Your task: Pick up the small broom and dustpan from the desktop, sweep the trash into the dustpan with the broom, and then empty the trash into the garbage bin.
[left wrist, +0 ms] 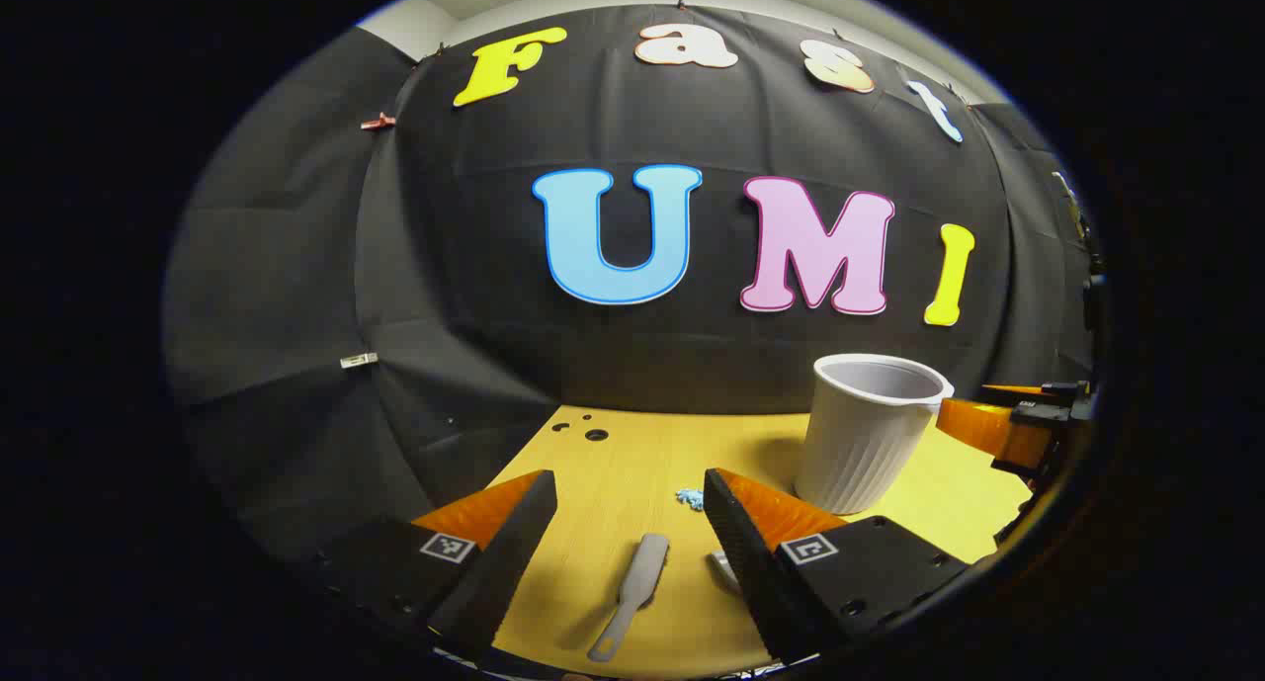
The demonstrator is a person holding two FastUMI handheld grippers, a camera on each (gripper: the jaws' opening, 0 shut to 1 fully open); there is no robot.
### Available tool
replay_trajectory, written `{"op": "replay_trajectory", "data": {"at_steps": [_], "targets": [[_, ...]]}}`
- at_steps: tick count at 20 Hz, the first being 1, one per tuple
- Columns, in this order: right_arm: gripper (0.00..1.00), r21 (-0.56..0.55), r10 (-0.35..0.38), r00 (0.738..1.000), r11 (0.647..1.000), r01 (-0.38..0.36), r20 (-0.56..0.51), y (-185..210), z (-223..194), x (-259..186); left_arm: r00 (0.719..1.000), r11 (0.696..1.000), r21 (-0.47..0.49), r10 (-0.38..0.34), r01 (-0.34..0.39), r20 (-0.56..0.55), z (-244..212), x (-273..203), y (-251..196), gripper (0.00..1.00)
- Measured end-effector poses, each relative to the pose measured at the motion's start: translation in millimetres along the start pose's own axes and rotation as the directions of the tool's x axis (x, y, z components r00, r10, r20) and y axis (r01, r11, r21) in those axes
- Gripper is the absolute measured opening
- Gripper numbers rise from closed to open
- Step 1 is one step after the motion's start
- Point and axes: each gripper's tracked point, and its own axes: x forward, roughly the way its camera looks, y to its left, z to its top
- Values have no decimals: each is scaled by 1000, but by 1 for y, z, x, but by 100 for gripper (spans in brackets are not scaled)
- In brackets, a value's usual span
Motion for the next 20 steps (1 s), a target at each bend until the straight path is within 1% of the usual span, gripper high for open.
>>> {"op": "replay_trajectory", "data": {"at_steps": [3,9,13,16,20], "targets": [[99,-22,3,1000,1000,-4,-18,5,-5,-2,1000,998,-61,-6,4,-31,-12,5,5,96],[99,-18,11,999,1000,-12,-43,11,-12,2,998,997,-82,-15,11,-57,-22,16,15,96],[99,-26,22,997,999,-24,-78,18,-21,5,995,999,-32,7,-10,-103,-35,24,21,96],[99,-23,30,995,999,-32,-97,21,-25,5,993,1000,0,-15,15,-117,-37,25,18,96],[99,-5,25,992,1000,-26,-126,19,-33,7,990,999,2,-51,52,-133,-41,31,15,96]]}}
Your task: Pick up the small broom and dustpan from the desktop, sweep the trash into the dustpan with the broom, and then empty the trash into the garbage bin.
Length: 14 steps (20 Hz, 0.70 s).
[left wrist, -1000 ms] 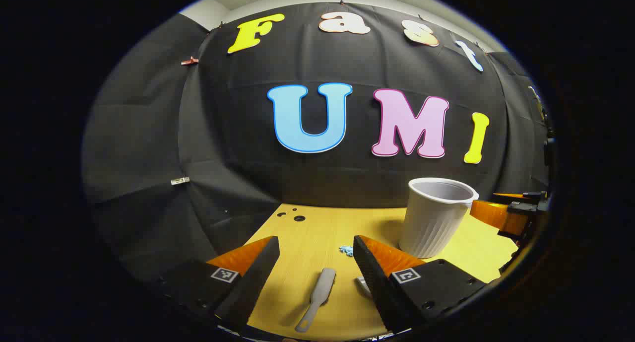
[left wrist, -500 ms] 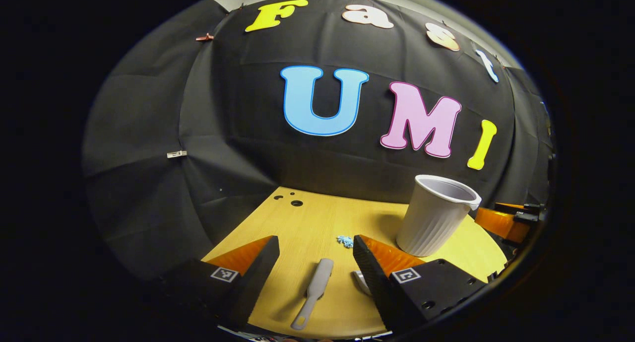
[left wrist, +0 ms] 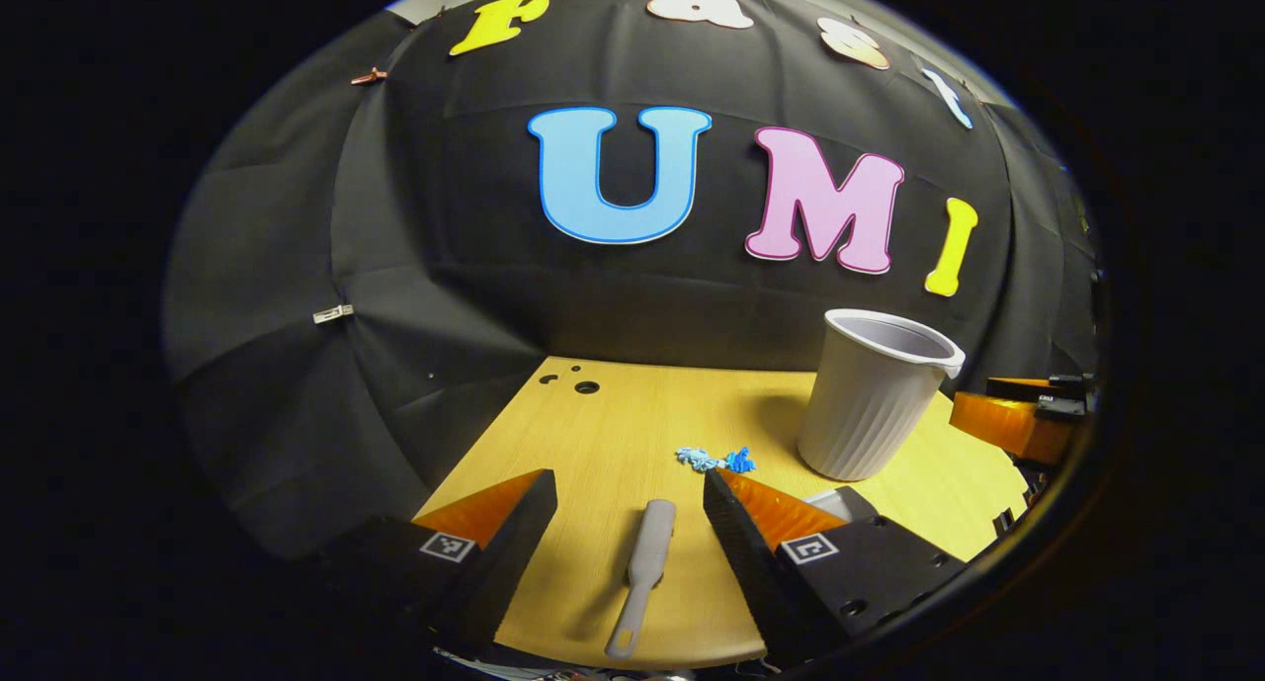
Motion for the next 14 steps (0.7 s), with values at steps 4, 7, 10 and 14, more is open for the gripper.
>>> {"op": "replay_trajectory", "data": {"at_steps": [4,7,10,14], "targets": [[99,16,15,998,1000,-14,-59,4,-16,3,995,998,-16,-54,53,-78,-24,16,-9,96],[98,11,12,997,1000,-11,-74,3,-21,8,981,998,-2,-69,70,-184,-55,26,-9,96],[99,-1,-16,996,1000,16,-92,-6,-27,14,962,997,2,-76,80,-263,-82,37,-7,96],[99,9,-31,992,999,33,-126,-9,-39,15,883,994,6,-97,113,-460,-137,49,-6,96]]}}
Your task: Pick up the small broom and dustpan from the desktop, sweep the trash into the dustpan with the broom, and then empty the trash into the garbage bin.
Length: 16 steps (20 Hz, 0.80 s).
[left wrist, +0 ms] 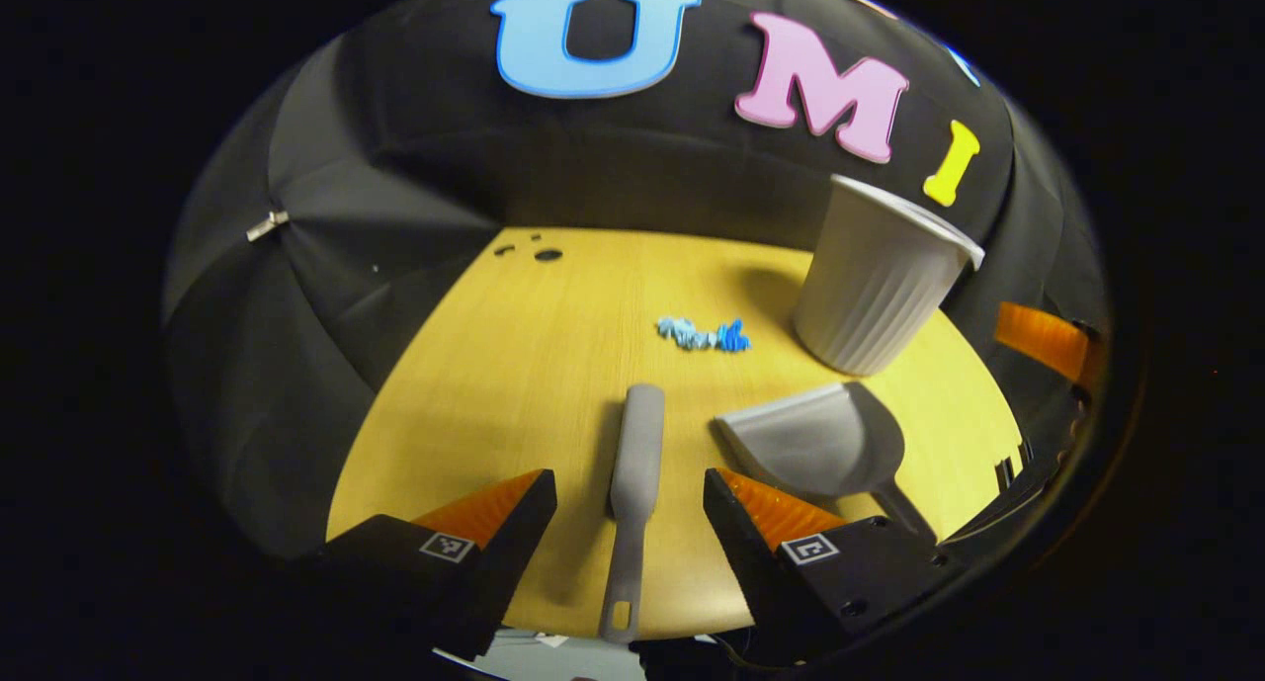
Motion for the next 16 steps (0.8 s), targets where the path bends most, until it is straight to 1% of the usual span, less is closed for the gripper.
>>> {"op": "replay_trajectory", "data": {"at_steps": [1,4,6,7,10,11,12,13,14,15,16], "targets": [[99,-2,4,1000,1000,-4,-12,1,-5,-3,999,1000,11,0,1,-48,-10,9,1,97],[99,-1,2,999,1000,-2,-53,0,-25,-16,989,999,40,14,-8,-145,-32,28,5,96],[99,-5,-7,996,1000,7,-84,-2,-37,-22,977,999,53,16,-5,-212,-43,40,10,95],[99,-1,-8,995,1000,8,-98,-1,-41,-23,970,999,53,5,8,-242,-46,46,7,95],[99,8,3,992,1000,-2,-129,3,-51,-24,948,998,58,-4,23,-318,-56,63,7,89],[99,5,-1,991,1000,2,-136,1,-53,-25,938,998,63,-6,30,-345,-62,68,6,86],[99,4,-5,990,1000,5,-141,0,-55,-25,932,997,65,-7,33,-362,-65,72,5,80],[99,6,-8,989,1000,9,-146,-1,-56,-25,928,997,63,-10,36,-372,-68,74,4,86],[99,12,-11,988,1000,13,-153,-2,-59,-26,928,997,68,1,26,-373,-67,75,6,79],[99,17,-15,987,1000,18,-158,-4,-60,-26,931,997,78,5,25,-364,-67,78,8,76],[99,25,-18,986,999,22,-164,-5,-62,-26,932,996,87,7,26,-363,-64,79,7,71]]}}
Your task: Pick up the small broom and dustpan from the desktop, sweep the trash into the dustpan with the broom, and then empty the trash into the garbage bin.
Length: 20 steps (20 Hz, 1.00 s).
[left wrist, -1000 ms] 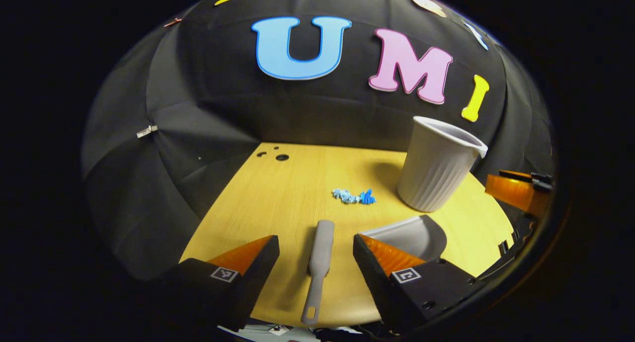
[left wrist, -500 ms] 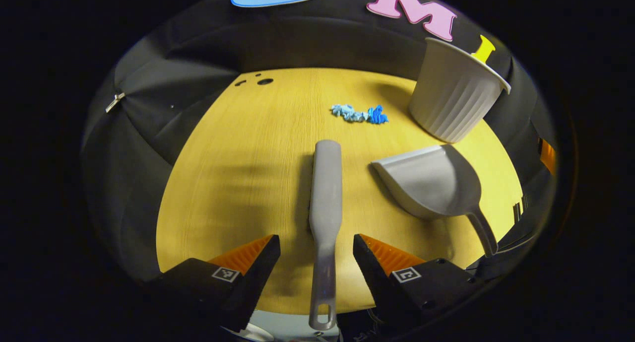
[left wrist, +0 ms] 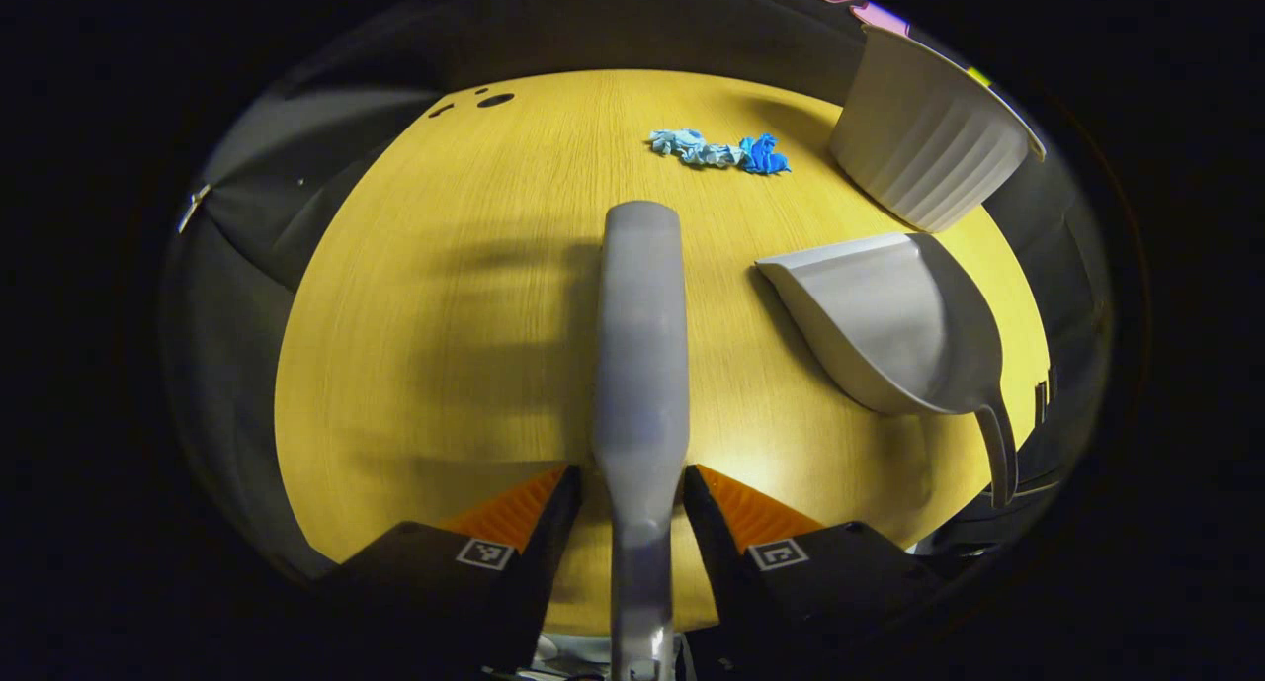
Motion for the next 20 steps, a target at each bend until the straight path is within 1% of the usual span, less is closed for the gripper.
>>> {"op": "replay_trajectory", "data": {"at_steps": [1,2,4,5,6,7,8,11,12,13,14,16,17,18,20], "targets": [[99,24,11,1000,1000,-10,-23,2,-7,2,1000,1000,12,12,-12,-4,1,1,2,66],[99,40,26,999,999,-24,-45,6,-12,3,1000,999,25,27,-26,-5,1,1,4,53],[99,66,56,994,997,-50,-93,12,-24,7,1000,999,44,27,-27,0,2,1,3,34],[99,80,64,991,995,-55,-113,13,-28,8,1000,999,50,21,-21,6,1,2,2,32],[99,97,71,989,994,-58,-131,13,-31,9,1000,998,54,13,-14,13,1,0,1,33],[99,116,78,986,991,-61,-145,13,-33,11,1000,999,49,3,-4,18,1,0,1,29],[99,136,87,982,989,-65,-165,16,-39,13,1000,999,41,-3,2,24,0,-1,0,29],[99,191,116,962,979,-70,-245,22,-59,18,999,999,33,-4,2,54,-1,-9,2,28],[99,210,124,954,975,-67,-271,23,-66,19,998,1000,31,-4,2,63,-1,-12,3,31],[99,227,129,947,972,-62,-294,24,-72,23,997,999,31,-11,9,73,-2,-16,3,28],[99,239,131,941,969,-55,-313,25,-76,27,996,999,26,-24,22,80,-4,-21,1,28],[99,239,117,929,970,-32,-350,22,-88,36,995,999,2,-34,34,94,-10,-31,2,28],[99,223,99,922,975,-14,-375,19,-95,41,995,999,-8,-35,36,96,-15,-36,3,24],[99,208,91,915,978,-7,-393,21,-101,47,995,999,-18,-35,36,98,-18,-40,4,28],[99,186,91,896,982,-9,-436,25,-114,60,994,999,-26,-32,35,104,-27,-49,5,28]]}}
